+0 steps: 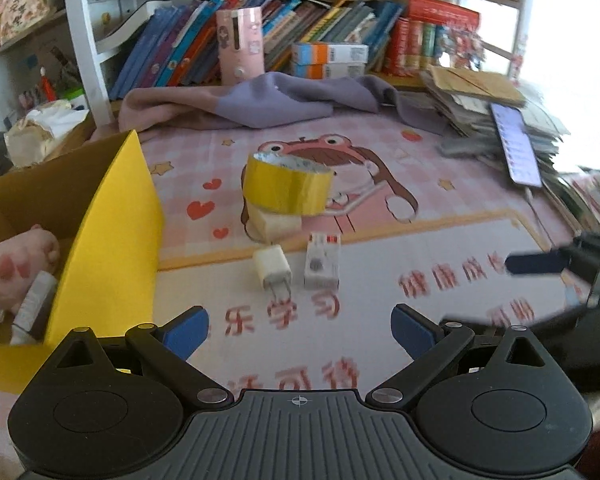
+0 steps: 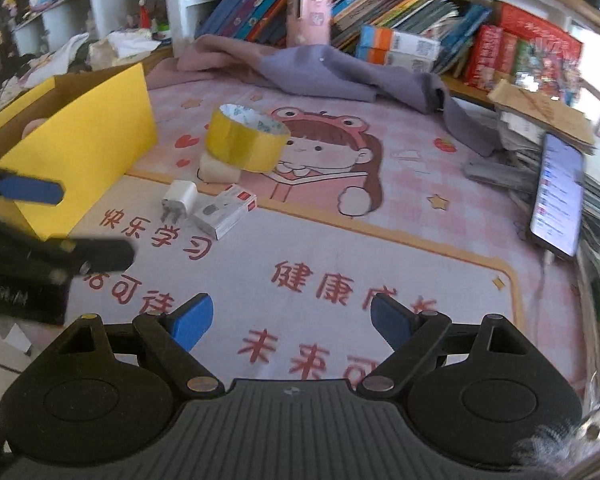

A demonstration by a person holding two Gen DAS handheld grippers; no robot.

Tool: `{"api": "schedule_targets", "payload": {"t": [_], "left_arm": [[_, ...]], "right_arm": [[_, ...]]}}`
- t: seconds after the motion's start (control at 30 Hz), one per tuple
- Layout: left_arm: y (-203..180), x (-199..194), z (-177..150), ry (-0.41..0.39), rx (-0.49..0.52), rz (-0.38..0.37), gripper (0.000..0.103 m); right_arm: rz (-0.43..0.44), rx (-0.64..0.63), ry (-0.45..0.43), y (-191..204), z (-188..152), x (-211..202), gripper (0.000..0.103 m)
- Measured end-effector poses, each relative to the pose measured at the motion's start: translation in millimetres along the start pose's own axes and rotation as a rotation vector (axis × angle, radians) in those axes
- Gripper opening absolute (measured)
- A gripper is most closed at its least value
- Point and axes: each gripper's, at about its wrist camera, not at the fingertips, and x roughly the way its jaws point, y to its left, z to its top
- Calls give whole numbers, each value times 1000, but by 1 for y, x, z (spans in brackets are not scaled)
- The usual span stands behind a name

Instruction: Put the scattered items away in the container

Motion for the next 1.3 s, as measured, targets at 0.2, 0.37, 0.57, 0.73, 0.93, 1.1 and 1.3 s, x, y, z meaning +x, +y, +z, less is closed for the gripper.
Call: {"api": "schedule_targets", "payload": {"t": [0.2,0.37,0.57,0.73,0.93,1.1,1.3], "left_arm": [[-4,25,23,-2,-8,52,92],[1,49,33,41,-35,90,74],[15,73,32,114,-143,115,55],[20,87,31,147,-167,120,50],[24,101,31,180,-169,101,37],[27,101,32,174,-156,94,25],[29,92,34,162,-167,86,25]], "right_arm": [[86,-94,-17,1,15,32,87],[149,-160,-74,2,31,58,87],[220,-226,-90,4,47,83,80],[254,-274,-76,6,54,102,71],[311,-298,-57,8,56,113,66],[332,-327,-60,9,57,119,65],[340,-342,-71,9,59,119,55]]}}
